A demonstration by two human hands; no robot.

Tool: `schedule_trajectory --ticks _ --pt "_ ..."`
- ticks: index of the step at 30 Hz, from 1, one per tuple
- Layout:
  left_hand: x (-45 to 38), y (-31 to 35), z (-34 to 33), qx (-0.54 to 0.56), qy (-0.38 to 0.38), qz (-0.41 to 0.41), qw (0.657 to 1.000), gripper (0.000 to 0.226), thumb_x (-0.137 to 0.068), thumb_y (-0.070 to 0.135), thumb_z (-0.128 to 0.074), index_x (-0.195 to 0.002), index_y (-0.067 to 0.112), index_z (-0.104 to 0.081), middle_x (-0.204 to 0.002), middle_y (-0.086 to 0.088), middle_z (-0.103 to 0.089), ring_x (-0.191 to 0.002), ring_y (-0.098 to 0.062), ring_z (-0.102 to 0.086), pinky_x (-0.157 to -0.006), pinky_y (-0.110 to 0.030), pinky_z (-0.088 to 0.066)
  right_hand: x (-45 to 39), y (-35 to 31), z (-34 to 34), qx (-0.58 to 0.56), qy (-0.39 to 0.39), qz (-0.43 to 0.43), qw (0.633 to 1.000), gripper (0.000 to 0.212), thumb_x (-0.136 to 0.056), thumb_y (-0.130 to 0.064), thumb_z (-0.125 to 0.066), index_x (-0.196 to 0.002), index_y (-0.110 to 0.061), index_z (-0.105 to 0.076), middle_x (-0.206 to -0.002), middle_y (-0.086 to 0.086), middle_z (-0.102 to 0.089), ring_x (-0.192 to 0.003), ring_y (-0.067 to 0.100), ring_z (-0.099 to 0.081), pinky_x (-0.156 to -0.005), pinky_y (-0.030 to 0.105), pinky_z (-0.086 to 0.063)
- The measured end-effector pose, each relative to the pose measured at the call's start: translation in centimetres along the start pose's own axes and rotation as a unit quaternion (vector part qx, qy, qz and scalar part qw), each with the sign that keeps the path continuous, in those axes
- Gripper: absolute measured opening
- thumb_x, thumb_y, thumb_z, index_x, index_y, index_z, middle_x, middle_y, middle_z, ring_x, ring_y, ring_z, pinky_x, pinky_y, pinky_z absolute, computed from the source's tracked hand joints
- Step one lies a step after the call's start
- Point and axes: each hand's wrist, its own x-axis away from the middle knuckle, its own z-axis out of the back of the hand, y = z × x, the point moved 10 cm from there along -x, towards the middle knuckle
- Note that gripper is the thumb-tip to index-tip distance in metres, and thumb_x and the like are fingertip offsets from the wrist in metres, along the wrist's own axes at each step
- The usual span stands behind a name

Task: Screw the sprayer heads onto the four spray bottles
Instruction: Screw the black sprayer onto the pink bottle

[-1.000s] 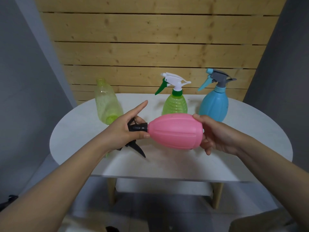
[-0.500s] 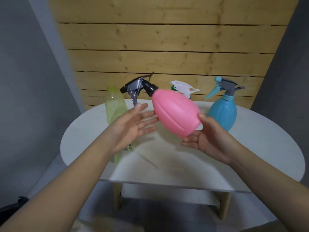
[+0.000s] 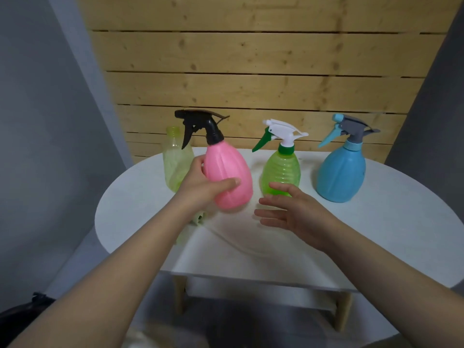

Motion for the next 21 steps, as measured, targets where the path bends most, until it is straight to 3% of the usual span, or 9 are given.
schedule_trajectory --ticks 4,9,21 --pt "-1.8 -0.2 -0.1 -0.051 0.032 -0.055 0.997 0.087 -0.063 0.022 -0.082 -0.133 0.024 -0.031 -0.117 0.003 -0.047 -0.102 -0.022 -0.051 -0.080 -0.037 -0.048 -0.1 0.0 0.8 0.020 0.028 -0.003 0.999 0.041 -0.086 -0.006 -0.060 -0.125 -0.012 -0.049 -0.122 0.021 -0.063 -0.093 0.034 -0.069 -0.066 0.032 -0.058" --pt "-3.4 -0.5 -0.7 -0.098 0.054 -0.084 0.990 0.088 -0.062 0.018 -0.080 -0.133 0.026 -0.030 -0.116 0.005 -0.042 -0.100 -0.020 -0.046 -0.072 -0.029 -0.041 0.0 -0.2 0.9 0.021 0.026 -0.006 0.999 0.036 -0.086 -0.007 -0.060 -0.121 -0.010 -0.051 -0.117 0.021 -0.065 -0.081 0.028 -0.070 -0.064 0.031 -0.057" --pt "-3.8 -1.7 -1.3 -0.107 0.033 -0.054 0.992 0.092 -0.069 0.020 -0.078 -0.142 0.020 -0.021 -0.126 0.000 -0.040 -0.112 -0.026 -0.047 -0.082 -0.036 -0.044 -0.5 0.6 0.8 0.089 0.020 -0.033 0.995 0.026 -0.089 -0.010 -0.057 -0.114 -0.012 -0.053 -0.105 0.014 -0.066 -0.077 0.025 -0.069 -0.067 0.031 -0.056"
